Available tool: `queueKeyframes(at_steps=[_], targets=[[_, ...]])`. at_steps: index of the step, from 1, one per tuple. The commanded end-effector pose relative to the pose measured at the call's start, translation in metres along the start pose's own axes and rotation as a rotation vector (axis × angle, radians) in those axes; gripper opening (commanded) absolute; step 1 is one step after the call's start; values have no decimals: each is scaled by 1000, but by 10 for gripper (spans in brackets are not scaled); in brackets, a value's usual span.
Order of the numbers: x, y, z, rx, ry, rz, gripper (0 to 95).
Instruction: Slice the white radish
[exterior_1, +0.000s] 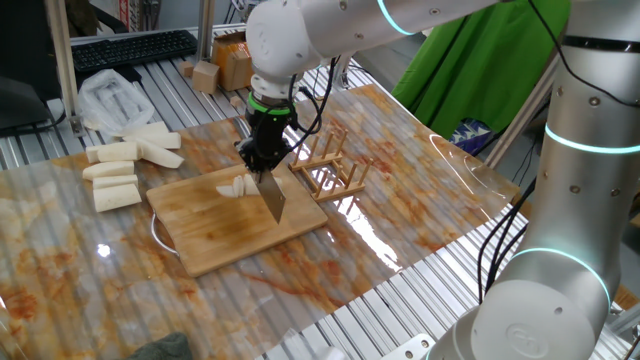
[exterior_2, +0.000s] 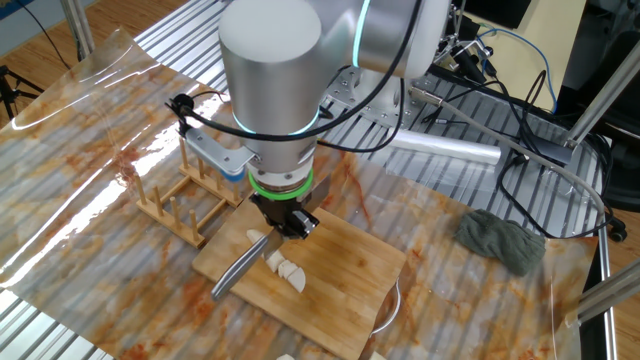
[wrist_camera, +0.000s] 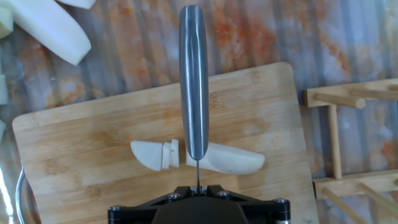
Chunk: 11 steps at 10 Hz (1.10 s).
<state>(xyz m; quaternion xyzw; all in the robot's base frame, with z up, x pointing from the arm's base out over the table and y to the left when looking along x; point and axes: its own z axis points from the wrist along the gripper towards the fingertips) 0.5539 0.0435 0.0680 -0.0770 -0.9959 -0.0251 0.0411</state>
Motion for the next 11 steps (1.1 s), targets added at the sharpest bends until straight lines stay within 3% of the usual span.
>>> queueKeyframes(at_steps=[1, 2, 6, 11], targets=[[-3, 2, 11, -1, -4, -1, 0], [-4, 3, 19, 0, -8, -3, 0], [-6, 4, 27, -3, -14, -2, 0], [-3, 2, 15, 0, -8, -3, 0]])
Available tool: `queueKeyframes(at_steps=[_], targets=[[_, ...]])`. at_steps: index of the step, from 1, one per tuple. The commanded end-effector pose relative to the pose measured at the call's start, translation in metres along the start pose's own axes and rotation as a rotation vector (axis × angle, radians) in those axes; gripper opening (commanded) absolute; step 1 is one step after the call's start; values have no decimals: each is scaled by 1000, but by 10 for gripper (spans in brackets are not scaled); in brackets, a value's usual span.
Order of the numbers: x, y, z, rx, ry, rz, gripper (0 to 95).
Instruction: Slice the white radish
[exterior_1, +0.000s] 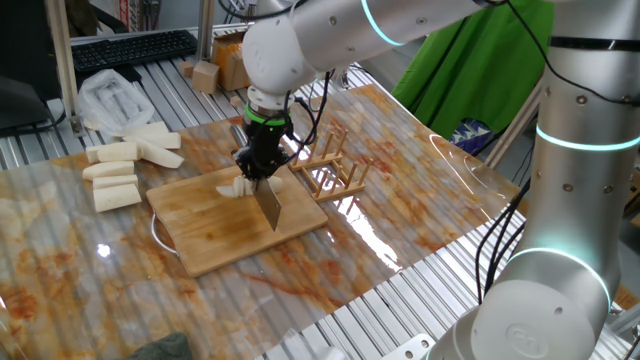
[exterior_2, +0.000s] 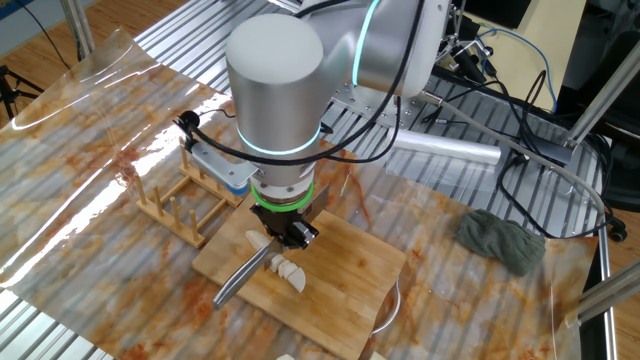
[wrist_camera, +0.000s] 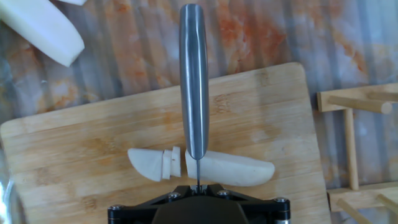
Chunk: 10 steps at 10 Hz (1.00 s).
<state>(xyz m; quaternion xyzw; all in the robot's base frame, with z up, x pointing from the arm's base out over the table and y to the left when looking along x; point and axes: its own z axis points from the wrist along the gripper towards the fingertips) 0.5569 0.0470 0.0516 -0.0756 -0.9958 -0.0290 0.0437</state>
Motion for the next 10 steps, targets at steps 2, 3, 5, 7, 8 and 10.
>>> queueKeyframes(at_steps=[2, 3, 5, 7, 8, 10], targets=[[2, -2, -7, 12, -15, -1, 0], [2, -2, -9, 13, -13, -1, 0], [1, -1, -4, 8, -12, -3, 0], [-3, 1, 17, 1, -33, -3, 0], [-4, 1, 23, 1, -39, -4, 0], [-2, 1, 13, -2, -28, 1, 0]])
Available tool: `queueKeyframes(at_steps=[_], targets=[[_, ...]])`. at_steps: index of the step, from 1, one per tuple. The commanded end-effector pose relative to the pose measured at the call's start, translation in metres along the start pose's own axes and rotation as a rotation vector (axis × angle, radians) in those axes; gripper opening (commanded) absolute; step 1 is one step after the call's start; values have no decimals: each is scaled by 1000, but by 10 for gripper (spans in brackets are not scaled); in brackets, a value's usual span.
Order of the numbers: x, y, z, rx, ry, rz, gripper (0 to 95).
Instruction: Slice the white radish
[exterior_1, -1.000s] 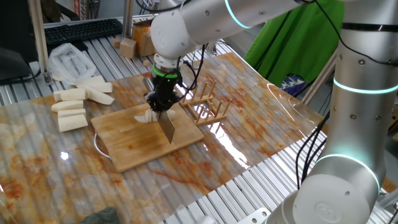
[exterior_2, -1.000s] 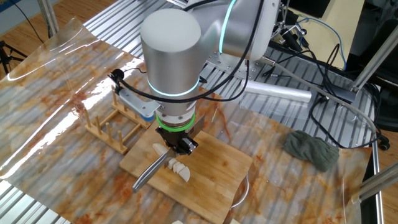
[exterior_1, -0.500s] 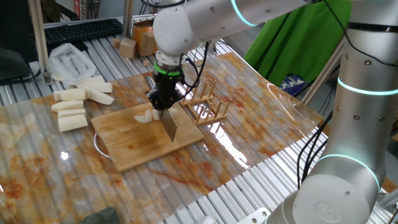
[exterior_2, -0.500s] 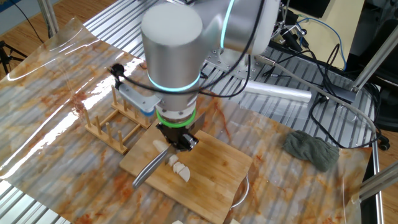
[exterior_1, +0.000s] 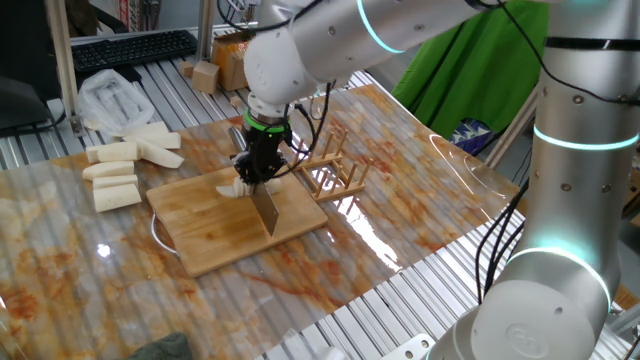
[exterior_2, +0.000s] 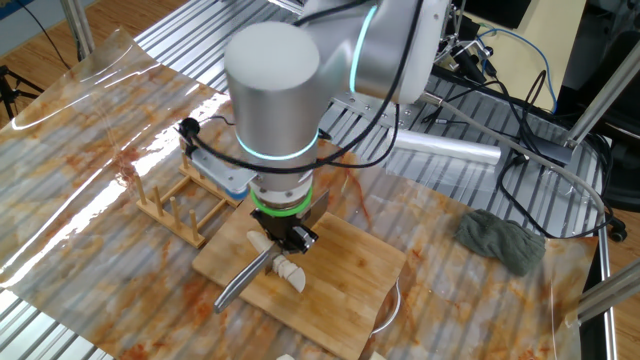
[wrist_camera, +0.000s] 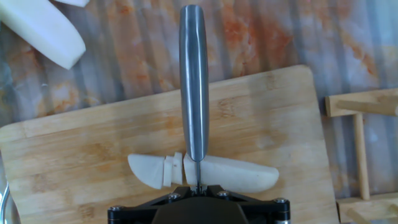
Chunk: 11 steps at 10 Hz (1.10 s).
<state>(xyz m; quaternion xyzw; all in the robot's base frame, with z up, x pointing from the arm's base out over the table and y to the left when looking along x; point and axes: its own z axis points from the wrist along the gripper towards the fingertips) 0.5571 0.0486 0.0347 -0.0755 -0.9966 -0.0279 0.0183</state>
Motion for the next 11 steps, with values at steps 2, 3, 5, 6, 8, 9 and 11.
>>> queueKeyframes(at_steps=[2, 3, 5, 6, 8, 9, 11], targets=[[-1, 1, 0, -35, 23, 22, 0], [-1, 2, -1, -56, 21, 28, 0], [0, 2, -8, -37, 23, 25, 0], [1, 4, -9, -31, 21, 28, 0], [2, 6, -13, -27, 22, 31, 0], [3, 5, -19, -17, 24, 27, 0], [5, 4, -30, -9, 34, 26, 0]])
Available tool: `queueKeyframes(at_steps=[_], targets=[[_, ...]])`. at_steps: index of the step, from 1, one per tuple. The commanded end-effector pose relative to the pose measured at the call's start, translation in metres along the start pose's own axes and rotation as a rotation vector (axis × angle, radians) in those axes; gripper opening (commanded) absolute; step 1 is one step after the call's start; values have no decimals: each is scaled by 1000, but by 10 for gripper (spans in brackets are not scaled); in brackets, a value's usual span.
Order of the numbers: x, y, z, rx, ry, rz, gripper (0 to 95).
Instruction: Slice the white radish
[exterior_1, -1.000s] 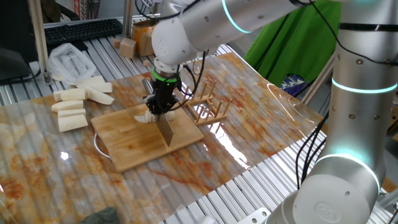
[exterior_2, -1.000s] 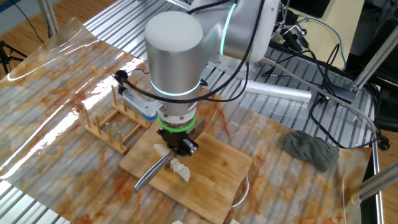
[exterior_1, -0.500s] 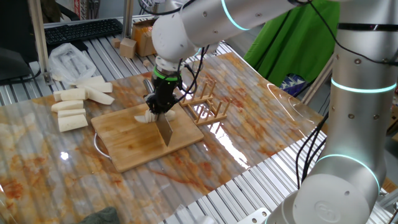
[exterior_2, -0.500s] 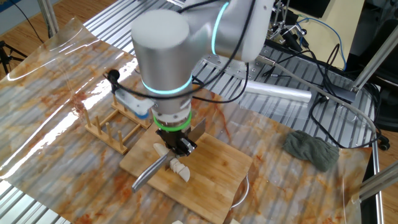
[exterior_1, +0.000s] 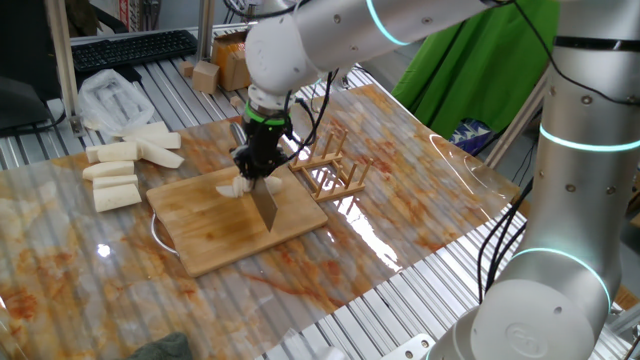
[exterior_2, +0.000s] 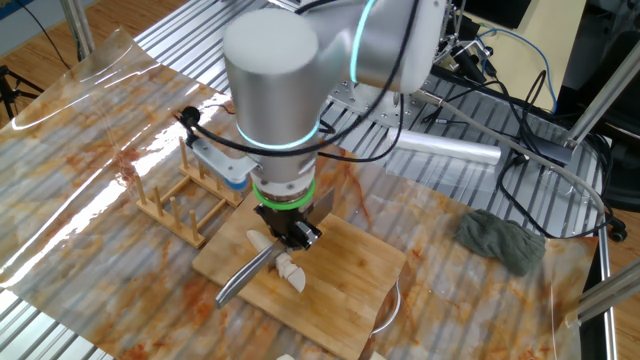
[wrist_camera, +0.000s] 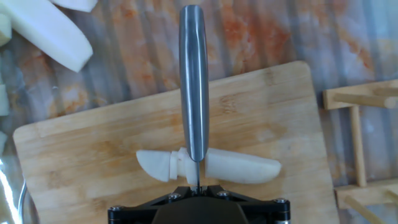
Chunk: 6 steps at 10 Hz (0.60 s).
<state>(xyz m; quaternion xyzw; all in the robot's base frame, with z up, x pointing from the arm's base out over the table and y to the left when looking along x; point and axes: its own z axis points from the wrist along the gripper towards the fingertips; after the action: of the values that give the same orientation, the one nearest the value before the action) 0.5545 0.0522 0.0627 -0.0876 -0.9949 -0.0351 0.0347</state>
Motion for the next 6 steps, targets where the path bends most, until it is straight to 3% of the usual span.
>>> queueKeyframes(at_steps=[1, 6], targets=[[2, -2, -7, 7, 5, 1, 0], [5, -7, -19, 30, 8, -2, 0]])
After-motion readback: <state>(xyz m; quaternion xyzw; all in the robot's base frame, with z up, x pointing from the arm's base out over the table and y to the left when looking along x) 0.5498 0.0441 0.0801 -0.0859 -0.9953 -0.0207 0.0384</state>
